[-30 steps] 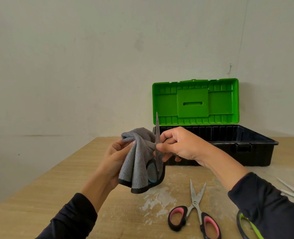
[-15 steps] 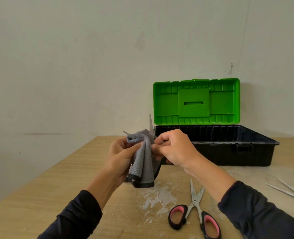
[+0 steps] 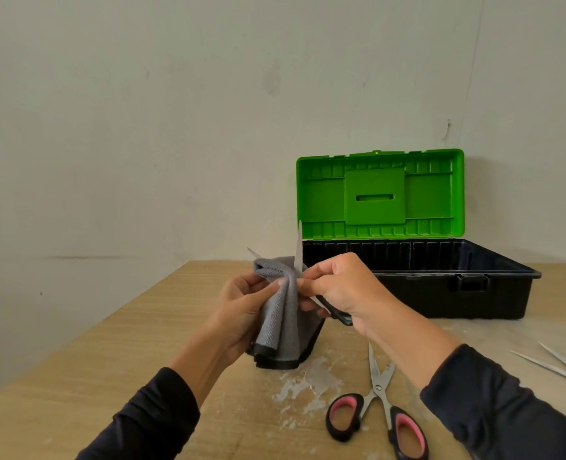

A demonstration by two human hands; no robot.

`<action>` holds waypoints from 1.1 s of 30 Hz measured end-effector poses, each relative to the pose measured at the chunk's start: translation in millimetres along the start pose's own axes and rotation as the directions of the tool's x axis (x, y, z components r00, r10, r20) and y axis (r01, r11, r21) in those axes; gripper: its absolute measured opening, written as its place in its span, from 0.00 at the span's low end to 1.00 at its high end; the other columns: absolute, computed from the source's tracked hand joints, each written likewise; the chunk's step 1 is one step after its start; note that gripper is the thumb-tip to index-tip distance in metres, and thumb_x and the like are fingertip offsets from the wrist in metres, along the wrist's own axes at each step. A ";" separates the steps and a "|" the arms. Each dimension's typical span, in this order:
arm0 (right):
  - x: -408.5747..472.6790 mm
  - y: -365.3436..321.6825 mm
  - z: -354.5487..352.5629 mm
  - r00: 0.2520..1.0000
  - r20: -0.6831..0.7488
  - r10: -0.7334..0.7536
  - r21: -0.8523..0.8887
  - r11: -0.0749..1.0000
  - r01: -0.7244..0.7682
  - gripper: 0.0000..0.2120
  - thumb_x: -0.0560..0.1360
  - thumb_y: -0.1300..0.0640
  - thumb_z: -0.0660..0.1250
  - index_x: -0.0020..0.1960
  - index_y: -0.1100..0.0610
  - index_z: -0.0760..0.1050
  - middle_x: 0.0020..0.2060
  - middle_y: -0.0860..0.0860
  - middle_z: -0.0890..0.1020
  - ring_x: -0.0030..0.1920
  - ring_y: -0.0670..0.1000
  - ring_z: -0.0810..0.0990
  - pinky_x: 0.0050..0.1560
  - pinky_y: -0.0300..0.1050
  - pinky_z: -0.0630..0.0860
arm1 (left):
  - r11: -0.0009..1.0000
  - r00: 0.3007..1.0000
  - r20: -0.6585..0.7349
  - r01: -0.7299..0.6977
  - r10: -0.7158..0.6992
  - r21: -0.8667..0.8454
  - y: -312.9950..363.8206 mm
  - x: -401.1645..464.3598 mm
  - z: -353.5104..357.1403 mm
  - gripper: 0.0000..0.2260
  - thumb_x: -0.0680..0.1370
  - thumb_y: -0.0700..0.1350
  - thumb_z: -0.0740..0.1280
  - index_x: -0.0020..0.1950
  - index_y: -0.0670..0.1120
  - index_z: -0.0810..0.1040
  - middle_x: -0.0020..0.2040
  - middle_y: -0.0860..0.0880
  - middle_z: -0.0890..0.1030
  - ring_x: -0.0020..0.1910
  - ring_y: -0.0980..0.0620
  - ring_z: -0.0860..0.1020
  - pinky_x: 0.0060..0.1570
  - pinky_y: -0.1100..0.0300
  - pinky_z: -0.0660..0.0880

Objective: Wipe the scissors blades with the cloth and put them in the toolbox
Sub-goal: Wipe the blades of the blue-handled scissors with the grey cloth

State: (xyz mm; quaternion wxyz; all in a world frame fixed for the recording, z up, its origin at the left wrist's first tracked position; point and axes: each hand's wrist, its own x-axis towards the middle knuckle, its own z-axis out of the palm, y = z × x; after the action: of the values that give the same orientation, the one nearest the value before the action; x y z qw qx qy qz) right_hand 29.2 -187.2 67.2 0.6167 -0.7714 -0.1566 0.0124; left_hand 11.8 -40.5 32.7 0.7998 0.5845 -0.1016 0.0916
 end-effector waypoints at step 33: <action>0.9 0.0 3.0 0.992 -0.119 -0.048 -0.048 0.998 0.042 0.04 0.68 0.61 0.75 0.40 0.60 0.81 0.34 0.57 0.84 0.30 0.49 0.82 0.24 0.36 0.71 | 0.998 0.998 -0.017 -0.061 0.061 -0.011 0.7 2.4 4.7 0.12 0.67 0.41 0.67 0.48 0.39 0.79 0.39 0.46 0.84 0.36 0.53 0.82 0.37 0.63 0.80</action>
State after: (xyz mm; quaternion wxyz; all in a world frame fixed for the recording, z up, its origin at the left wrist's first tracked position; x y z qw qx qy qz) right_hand 29.4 -184.1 66.6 0.6074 -0.7808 -0.1369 -0.0514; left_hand 13.7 -44.7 35.4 0.8009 0.5756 -0.1133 0.1204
